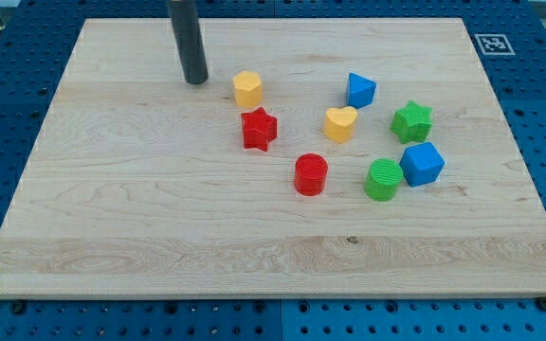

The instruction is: Push the hexagon towards the heart

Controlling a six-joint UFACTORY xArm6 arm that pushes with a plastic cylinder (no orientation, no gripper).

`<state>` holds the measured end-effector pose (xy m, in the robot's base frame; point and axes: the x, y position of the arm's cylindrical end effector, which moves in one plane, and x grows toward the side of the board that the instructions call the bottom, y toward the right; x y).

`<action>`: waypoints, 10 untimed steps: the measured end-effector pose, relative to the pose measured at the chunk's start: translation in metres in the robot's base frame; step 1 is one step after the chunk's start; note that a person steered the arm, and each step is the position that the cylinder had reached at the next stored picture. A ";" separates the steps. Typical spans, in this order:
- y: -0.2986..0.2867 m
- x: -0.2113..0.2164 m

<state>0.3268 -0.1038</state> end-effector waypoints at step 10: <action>0.074 -0.075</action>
